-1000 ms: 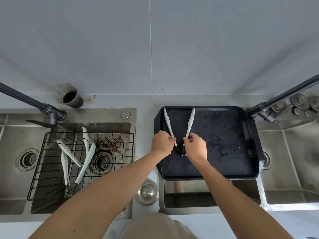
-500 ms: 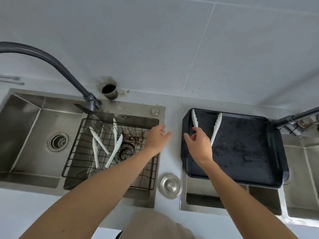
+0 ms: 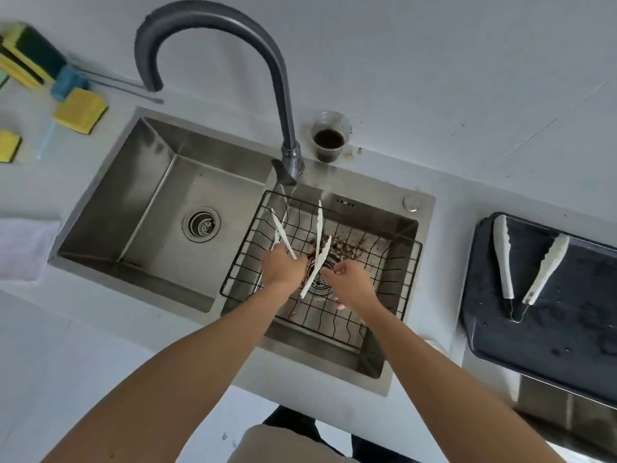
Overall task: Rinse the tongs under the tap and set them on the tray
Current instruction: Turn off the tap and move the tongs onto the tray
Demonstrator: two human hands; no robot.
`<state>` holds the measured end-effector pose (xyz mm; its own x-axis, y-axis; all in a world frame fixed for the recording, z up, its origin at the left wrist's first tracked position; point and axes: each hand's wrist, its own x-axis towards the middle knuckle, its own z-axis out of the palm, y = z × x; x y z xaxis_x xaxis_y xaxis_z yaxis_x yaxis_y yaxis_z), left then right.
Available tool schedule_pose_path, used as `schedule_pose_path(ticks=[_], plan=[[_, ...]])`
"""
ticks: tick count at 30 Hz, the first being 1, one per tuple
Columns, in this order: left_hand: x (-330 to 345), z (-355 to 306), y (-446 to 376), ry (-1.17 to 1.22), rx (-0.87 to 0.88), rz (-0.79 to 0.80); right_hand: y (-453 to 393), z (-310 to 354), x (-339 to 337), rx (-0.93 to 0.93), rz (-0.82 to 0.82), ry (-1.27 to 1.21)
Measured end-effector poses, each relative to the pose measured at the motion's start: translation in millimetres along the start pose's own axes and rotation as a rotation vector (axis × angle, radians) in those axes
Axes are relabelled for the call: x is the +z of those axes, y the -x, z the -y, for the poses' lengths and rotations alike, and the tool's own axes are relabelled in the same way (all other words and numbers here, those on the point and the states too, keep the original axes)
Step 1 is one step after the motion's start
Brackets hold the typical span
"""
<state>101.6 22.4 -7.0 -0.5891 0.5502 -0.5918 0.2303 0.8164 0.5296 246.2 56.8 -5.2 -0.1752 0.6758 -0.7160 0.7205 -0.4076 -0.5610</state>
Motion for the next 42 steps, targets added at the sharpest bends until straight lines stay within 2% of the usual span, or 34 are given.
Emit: schedule_pose_path(ticks=[3, 8, 12, 16, 20, 24, 30, 42], plan=[[-8, 15, -13, -0.007, -0.019, 0.0, -8, 5, 28, 0.085, 0.044, -0.048], [-13, 30, -22, 0.055, -0.126, 0.144, -11, 14, 50, 0.127, 0.041, -0.022], [-11, 27, -9, 0.099, -0.118, 0.107, -6, 15, 48, 0.131, 0.017, -0.025], [-4, 13, 10, 0.149, -0.091, 0.034, 10, 13, 31, 0.069, -0.076, -0.068], [0, -10, 31, 0.198, -0.027, 0.008, 22, 8, 4, -0.074, -0.16, -0.01], [15, -38, 59, 0.186, 0.07, -0.045, 34, -2, -31, -0.166, -0.231, -0.048], [64, -94, 104, 0.23, 0.233, -0.021, 53, -43, -108, -0.264, -0.366, -0.088], [240, -203, 197, 0.154, 0.489, 0.237, 80, -185, -285, -0.057, -0.562, -0.343]])
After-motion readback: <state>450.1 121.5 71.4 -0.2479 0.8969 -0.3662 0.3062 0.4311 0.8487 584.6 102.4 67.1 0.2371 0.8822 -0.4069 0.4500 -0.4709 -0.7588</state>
